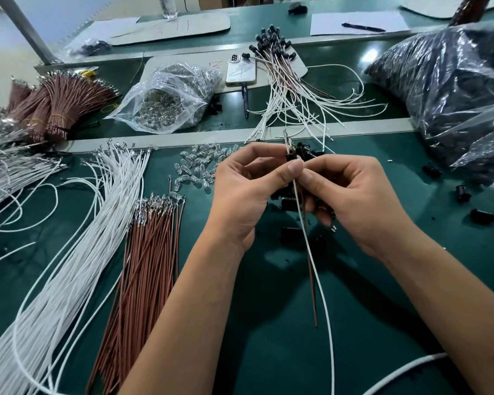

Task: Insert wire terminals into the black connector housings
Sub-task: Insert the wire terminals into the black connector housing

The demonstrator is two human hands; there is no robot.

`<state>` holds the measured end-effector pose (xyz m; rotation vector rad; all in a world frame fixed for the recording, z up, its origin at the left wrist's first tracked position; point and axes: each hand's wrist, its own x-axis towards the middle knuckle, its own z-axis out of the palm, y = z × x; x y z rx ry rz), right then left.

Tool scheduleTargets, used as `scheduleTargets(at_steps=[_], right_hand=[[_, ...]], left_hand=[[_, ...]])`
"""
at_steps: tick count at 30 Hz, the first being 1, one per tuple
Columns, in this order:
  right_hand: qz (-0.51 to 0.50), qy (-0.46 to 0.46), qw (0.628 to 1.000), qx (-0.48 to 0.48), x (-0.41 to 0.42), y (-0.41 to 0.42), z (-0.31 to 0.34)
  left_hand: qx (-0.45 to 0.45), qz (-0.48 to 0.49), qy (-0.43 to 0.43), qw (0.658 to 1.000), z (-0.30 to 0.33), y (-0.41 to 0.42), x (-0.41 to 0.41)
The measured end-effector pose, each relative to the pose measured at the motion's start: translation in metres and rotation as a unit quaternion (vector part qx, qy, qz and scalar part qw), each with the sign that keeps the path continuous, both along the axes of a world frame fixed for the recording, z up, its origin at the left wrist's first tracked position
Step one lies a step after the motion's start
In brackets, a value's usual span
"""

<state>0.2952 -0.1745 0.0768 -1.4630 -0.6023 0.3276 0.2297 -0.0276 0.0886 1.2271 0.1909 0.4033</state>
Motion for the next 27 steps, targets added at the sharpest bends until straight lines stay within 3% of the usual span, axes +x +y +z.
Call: scheduleTargets(at_steps=[27], right_hand=[[0.046,0.025,0.998,-0.04,0.0013,-0.0015,-0.0003]], left_hand=[[-0.007,-0.013,0.0,1.0,0.004,0.0052,-0.0024]])
